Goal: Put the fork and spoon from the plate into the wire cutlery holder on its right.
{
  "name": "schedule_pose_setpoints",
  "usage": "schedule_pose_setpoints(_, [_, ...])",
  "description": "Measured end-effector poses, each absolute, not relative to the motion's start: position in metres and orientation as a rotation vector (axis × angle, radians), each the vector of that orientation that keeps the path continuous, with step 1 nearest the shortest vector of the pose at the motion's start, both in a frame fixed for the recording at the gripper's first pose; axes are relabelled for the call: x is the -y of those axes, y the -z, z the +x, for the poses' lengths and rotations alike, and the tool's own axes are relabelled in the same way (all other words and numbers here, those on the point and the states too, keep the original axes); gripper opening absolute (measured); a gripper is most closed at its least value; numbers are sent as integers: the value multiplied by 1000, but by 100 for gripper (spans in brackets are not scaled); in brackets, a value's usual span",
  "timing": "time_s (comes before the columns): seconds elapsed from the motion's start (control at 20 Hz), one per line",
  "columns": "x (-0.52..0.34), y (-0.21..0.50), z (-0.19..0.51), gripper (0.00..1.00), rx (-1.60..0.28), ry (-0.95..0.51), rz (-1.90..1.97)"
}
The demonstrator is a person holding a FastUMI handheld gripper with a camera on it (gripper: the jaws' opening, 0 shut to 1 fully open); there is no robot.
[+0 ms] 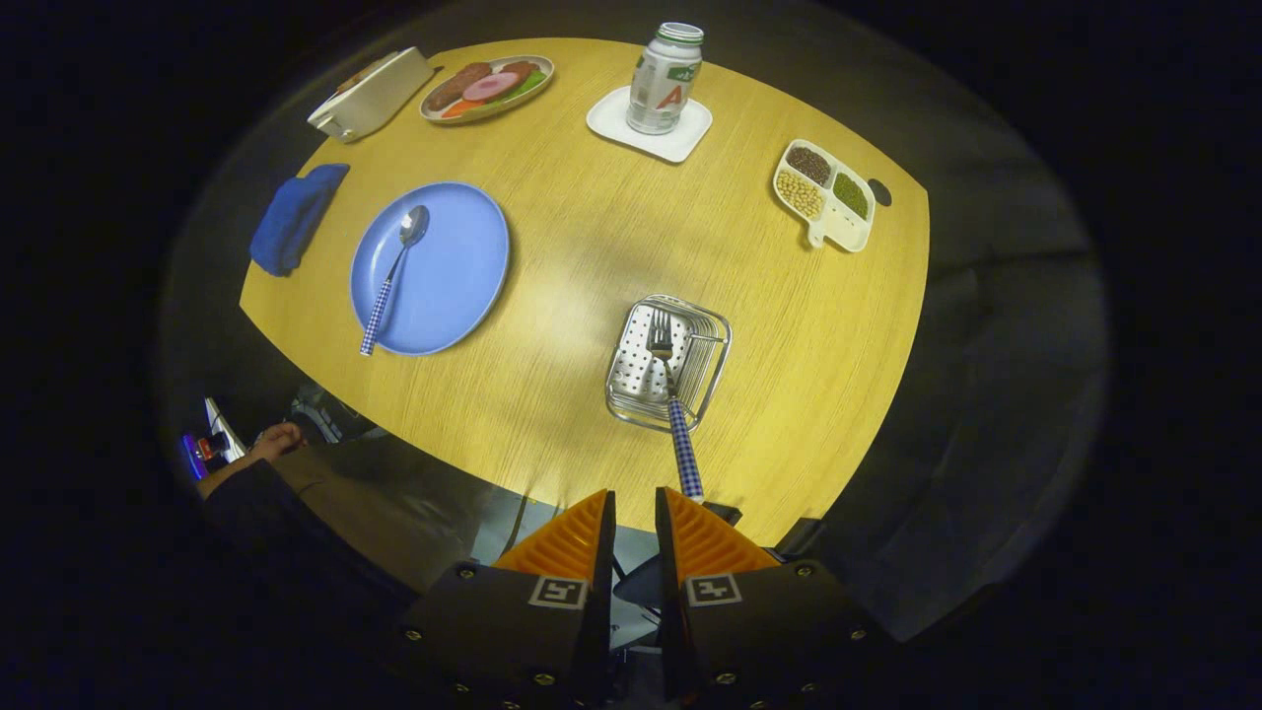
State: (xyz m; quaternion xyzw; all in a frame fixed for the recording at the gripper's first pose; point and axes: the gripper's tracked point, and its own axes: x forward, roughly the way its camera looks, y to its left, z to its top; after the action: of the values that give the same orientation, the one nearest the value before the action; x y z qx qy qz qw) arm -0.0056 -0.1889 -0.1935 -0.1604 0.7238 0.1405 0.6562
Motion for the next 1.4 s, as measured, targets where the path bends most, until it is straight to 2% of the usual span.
schedule_pose_setpoints(0.65, [49, 194, -27, 22, -1514, -498, -275])
schedule_pose_setpoints(1.4, [-65, 244, -16, 22, -1541, -515, -126])
